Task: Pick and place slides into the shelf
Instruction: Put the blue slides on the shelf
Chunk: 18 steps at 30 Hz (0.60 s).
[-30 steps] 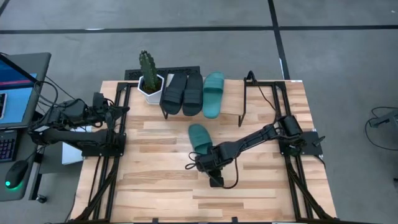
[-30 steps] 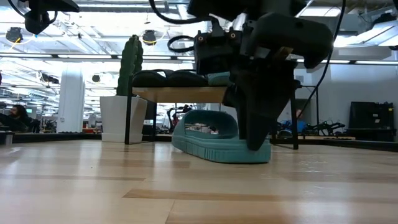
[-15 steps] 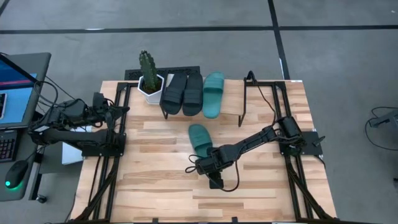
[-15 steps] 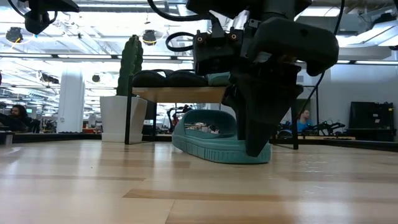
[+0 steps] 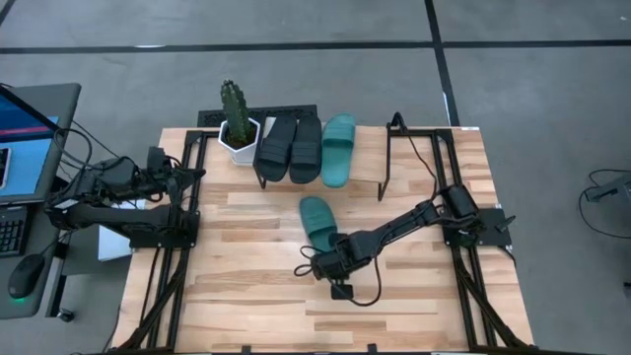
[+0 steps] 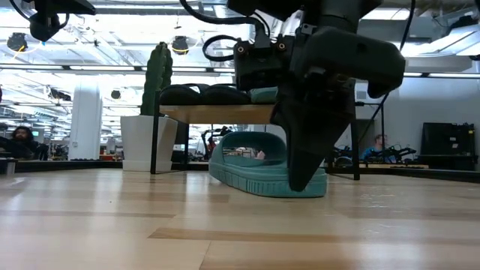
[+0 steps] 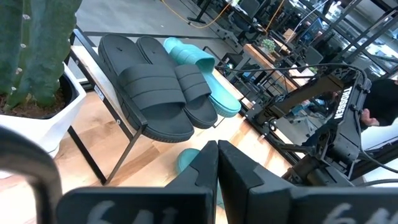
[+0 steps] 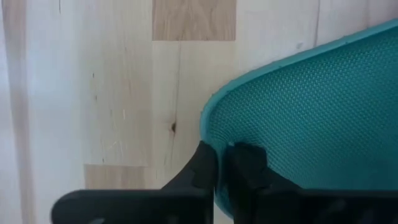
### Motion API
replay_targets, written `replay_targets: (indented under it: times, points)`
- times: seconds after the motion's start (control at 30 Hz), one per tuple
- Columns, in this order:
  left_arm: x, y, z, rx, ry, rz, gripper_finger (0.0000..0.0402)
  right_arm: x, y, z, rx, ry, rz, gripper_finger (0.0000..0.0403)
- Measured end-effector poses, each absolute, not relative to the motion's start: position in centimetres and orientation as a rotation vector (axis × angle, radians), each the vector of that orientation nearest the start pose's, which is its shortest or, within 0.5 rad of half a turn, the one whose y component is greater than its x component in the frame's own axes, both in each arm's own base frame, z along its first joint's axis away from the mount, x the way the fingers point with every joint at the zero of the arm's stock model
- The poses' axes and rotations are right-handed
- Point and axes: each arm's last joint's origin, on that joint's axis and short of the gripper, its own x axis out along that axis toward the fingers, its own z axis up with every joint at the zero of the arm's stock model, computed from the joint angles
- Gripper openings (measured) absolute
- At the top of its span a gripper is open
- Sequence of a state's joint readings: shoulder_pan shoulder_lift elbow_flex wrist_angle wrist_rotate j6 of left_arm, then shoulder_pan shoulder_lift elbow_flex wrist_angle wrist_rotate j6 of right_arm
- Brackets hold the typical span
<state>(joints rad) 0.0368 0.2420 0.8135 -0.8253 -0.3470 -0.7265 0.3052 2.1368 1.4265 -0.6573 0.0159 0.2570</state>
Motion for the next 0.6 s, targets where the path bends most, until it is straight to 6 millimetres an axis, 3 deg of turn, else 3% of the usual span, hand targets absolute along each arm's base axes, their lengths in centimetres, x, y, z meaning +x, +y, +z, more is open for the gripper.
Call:
replay_targets:
  times: [0.17,0.33,0.6]
  points:
    - [2.9,1.1,32.6,-0.674,0.102,0.456,0.0,38.0,13.6,11.8,-0.071,1.37,0.015,0.0009]
    - [2.9,1.1,32.6,-0.674,0.102,0.456,0.0,37.0,15.3,13.9,-0.065,1.314,0.022,0.0003]
    - [2.9,1.1,32.6,-0.674,0.102,0.456,0.0,33.8,18.8,16.6,-0.043,1.316,-0.008,0.0]
